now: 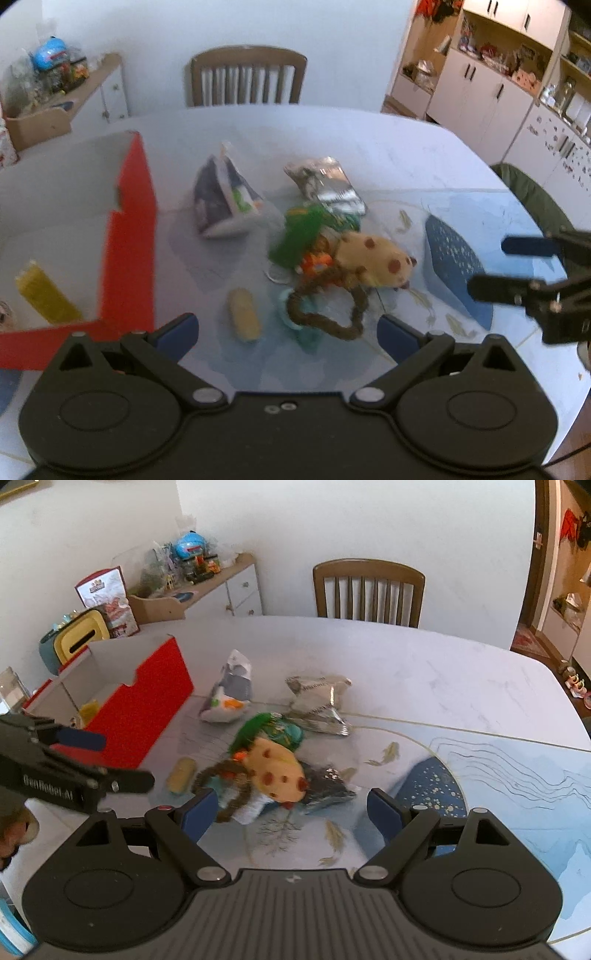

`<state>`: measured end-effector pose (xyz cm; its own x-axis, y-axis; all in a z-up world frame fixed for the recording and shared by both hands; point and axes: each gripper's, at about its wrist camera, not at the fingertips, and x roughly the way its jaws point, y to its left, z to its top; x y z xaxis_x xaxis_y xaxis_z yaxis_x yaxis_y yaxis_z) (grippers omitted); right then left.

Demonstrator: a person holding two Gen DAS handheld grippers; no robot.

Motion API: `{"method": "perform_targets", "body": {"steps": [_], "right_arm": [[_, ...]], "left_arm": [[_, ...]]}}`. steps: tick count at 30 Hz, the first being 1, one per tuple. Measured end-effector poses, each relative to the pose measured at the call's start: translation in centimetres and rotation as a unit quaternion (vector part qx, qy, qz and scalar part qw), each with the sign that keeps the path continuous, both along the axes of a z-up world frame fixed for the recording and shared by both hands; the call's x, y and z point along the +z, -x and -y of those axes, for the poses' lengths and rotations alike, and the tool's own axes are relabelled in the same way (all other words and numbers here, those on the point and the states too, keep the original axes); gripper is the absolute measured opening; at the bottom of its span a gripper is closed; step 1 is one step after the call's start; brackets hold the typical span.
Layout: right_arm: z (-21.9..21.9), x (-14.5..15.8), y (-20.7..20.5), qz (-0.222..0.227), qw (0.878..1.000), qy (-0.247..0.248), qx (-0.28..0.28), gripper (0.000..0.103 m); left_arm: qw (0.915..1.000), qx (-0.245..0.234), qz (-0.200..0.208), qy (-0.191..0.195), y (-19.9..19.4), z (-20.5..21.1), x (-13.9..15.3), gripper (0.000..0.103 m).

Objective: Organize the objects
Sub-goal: 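Withdraw both grippers from the box back toward the table items, then grasp the spotted plush with the right gripper while the left grasps the bead bracelet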

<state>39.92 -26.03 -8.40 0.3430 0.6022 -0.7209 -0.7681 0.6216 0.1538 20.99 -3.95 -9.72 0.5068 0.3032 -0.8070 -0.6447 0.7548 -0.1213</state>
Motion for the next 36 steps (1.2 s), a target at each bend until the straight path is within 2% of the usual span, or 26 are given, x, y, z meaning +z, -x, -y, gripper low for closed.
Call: {"method": "perform_targets", "body": {"steps": [8, 16, 20, 22, 24, 28, 29, 33, 36], "right_arm": [[-1.1, -1.8, -2.1, -0.018, 1.000, 0.004, 0.015, 0.088], [-4.2, -3.6, -4.0, -0.035, 0.999, 0.007, 0.041, 0.088], [-5.2, -4.3, -4.4, -0.037, 0.998, 0.016, 0.050, 0.084], [-5.5, -4.6, -4.6, -0.040, 0.998, 0.018, 0.054, 0.083], [-5.8, -4.9, -4.8, -0.042, 0.997, 0.020, 0.057, 0.078], [-6.2, -5.5, -5.1, -0.056, 0.996, 0.021, 0.060, 0.070], [-6.3, -5.7, -5.2, -0.060, 0.996, 0.021, 0.060, 0.068], [-6.6, -6.2, -5.4, -0.074, 0.995, 0.020, 0.057, 0.056], [-6.7, -6.4, -5.2, -0.077, 0.995, 0.018, 0.057, 0.049]], "left_arm": [[0.9991, 0.023, -0.027, 0.025, -2.0, -0.6, -2.7, 0.102], [0.9984, 0.027, -0.026, 0.043, -3.3, -1.6, -3.8, 0.096], [0.9974, 0.023, -0.032, 0.061, -3.9, -2.0, -4.4, 0.080], [0.9971, 0.023, -0.028, 0.066, -4.0, -2.0, -4.6, 0.080], [0.9969, 0.020, -0.027, 0.072, -4.1, -2.0, -4.8, 0.075], [0.9970, 0.018, -0.026, 0.070, -4.1, -1.8, -4.7, 0.072], [0.9971, 0.017, -0.025, 0.070, -4.1, -1.8, -4.7, 0.068], [0.9957, 0.018, -0.024, 0.088, -4.1, -2.1, -4.9, 0.039], [0.9955, 0.020, -0.021, 0.091, -3.8, -2.1, -4.9, 0.030]]}}
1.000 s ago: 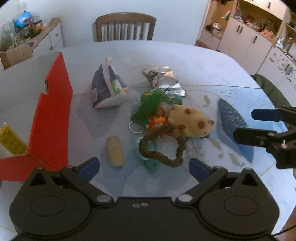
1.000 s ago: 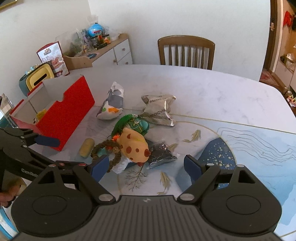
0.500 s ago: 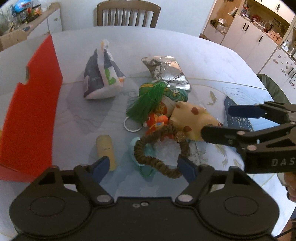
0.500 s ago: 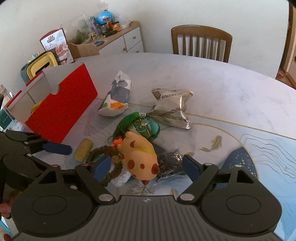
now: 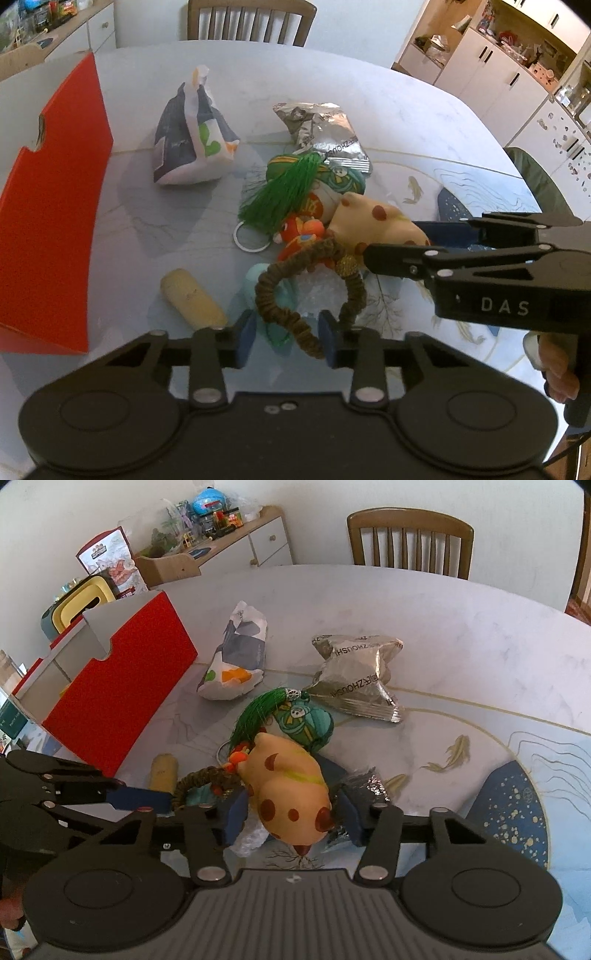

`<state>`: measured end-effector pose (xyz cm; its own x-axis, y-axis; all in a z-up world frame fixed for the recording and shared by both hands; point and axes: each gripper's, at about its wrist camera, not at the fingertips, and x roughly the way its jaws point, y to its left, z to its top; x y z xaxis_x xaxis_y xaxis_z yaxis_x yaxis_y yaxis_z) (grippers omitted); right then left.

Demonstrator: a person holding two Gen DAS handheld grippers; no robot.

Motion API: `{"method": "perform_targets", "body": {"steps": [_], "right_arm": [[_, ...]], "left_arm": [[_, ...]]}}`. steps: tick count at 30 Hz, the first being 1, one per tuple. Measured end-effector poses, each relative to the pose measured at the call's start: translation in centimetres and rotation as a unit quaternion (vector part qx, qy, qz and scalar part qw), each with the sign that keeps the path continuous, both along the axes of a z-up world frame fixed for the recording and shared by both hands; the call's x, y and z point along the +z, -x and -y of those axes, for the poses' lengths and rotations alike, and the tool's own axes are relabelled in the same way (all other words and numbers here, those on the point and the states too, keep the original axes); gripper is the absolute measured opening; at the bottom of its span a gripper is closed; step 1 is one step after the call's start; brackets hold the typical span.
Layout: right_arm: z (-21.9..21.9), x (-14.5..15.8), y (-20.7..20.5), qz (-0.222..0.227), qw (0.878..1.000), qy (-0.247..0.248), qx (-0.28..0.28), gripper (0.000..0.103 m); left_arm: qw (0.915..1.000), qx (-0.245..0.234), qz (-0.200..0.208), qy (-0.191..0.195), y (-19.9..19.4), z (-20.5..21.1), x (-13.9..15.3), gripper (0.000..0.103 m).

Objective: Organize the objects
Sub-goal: 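Grasp the spotted plush with the right gripper while the left grasps the bead bracelet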

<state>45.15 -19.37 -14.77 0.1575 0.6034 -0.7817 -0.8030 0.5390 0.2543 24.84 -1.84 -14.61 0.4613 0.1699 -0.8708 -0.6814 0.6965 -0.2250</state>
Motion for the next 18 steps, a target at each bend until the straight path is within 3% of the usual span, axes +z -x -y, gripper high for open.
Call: {"method": "perform_targets", "body": {"steps": [4, 6, 7, 18], "right_arm": [[0.0, 0.1, 0.4, 0.009, 1.000, 0.004, 0.003, 0.042], [0.0, 0.2, 0.6, 0.012, 1.000, 0.005, 0.002, 0.041], [0.0, 0.2, 0.6, 0.013, 1.000, 0.006, 0.002, 0.041], [1.1, 2.0, 2.3, 0.022, 1.000, -0.008, -0.014, 0.039]], "left_arm": [[1.0000, 0.003, 0.003, 0.000, 0.1, 0.0, 0.2, 0.022], [1.0000, 0.003, -0.002, -0.006, 0.1, 0.0, 0.2, 0.009], [0.9999, 0.005, -0.008, -0.013, 0.0, 0.1, 0.3, 0.008], [0.9992, 0.007, 0.023, -0.033, 1.5, -0.1, 2.9, 0.007]]}}
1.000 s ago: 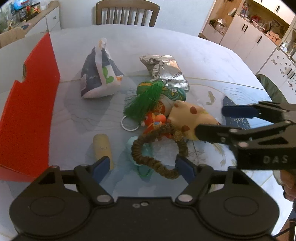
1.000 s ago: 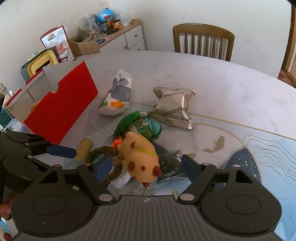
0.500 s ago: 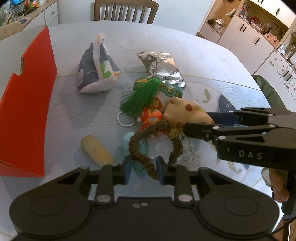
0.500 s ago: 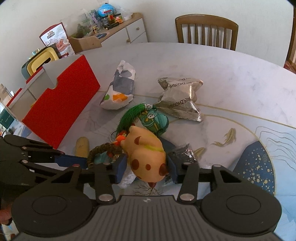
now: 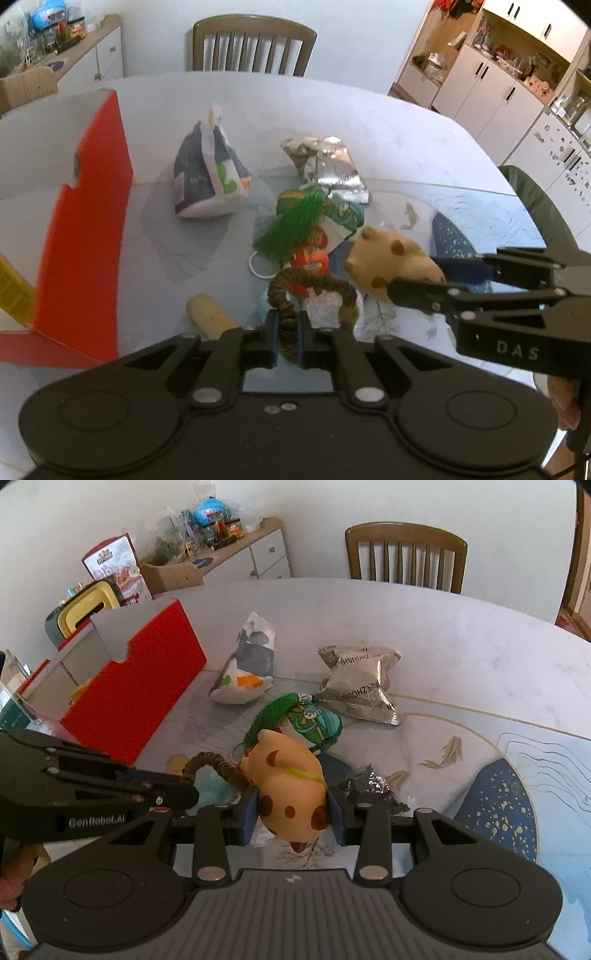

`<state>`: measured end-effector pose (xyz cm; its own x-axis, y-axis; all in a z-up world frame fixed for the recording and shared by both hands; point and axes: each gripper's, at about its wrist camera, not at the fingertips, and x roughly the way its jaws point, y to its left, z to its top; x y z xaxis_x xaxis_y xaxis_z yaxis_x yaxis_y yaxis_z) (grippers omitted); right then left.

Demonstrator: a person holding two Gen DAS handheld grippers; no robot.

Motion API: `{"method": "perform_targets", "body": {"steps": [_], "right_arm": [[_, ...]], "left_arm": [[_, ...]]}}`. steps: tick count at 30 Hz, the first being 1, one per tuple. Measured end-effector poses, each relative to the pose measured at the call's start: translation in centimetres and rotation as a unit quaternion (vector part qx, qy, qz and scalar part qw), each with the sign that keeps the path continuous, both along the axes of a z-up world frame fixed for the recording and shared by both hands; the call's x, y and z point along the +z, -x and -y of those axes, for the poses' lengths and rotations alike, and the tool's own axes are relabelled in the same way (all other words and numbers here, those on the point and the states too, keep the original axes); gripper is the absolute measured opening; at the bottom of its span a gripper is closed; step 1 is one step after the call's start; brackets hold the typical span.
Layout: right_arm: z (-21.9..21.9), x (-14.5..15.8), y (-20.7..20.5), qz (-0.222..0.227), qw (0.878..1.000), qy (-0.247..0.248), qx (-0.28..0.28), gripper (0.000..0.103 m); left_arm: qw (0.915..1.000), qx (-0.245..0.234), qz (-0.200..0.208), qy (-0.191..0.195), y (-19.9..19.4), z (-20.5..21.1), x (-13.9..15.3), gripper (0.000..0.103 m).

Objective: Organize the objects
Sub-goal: 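Grasp the spotted plush with the right gripper while the left grasps the bead bracelet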

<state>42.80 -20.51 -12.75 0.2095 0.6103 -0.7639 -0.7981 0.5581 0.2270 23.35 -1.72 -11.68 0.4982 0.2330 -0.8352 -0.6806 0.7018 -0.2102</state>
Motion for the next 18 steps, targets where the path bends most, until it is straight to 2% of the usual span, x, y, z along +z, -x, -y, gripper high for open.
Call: {"method": "perform_targets", "body": {"steps": [11, 18], "right_arm": [[1.4, 3.6, 2.8, 0.011, 0.999, -0.022, -0.025, 0.039], [0.3, 6.4, 5.1, 0.028, 0.999, -0.029, -0.020, 0.039]], "left_arm": [[0.9991, 0.000, 0.043, -0.002, 3.6, -0.8, 4.9, 0.007], [0.9978, 0.006, 0.066, -0.002, 6.3, -2.5, 7.5, 0.007]]}}
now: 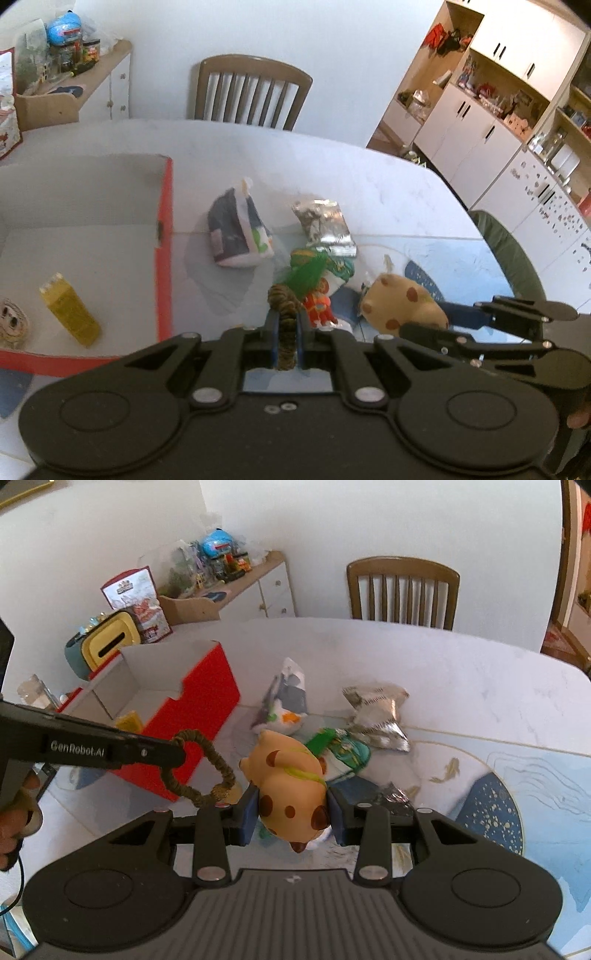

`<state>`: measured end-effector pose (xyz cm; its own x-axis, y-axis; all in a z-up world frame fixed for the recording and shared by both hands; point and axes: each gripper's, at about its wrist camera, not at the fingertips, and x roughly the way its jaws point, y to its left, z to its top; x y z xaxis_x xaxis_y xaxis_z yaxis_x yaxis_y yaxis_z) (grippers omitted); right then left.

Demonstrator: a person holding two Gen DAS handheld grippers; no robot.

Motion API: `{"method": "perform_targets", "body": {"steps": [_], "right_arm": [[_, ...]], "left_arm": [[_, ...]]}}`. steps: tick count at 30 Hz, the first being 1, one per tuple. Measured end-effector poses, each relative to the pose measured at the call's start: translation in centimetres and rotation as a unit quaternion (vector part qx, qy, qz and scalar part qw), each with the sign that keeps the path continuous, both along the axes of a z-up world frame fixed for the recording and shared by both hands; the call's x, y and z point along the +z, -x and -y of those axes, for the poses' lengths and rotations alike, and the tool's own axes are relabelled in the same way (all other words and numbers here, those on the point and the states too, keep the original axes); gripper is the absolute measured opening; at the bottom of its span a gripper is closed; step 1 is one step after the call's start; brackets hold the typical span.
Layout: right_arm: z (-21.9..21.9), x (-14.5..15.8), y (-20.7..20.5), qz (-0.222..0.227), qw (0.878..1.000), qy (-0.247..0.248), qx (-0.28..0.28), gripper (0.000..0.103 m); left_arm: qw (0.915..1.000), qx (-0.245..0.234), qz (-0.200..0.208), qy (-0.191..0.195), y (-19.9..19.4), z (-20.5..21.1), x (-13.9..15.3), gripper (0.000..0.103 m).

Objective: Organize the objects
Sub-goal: 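Grasp the spotted plush with the right gripper while the left grasps the bead bracelet, then carry the plush and bracelet into the red box and release both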

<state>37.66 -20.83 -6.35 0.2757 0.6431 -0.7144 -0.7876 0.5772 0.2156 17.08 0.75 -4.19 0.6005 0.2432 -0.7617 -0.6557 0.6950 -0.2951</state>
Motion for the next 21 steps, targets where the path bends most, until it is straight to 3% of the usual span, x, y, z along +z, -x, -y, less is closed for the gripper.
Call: {"method": "perform_targets", "body": {"steps": [21], "right_arm": [[-8.9, 4.8, 5.6, 0.048, 0.998, 0.008, 0.036, 0.039]], "left_arm": [[0.9977, 0.017, 0.033, -0.057, 6.5, -7.1, 5.1, 0.007]]}}
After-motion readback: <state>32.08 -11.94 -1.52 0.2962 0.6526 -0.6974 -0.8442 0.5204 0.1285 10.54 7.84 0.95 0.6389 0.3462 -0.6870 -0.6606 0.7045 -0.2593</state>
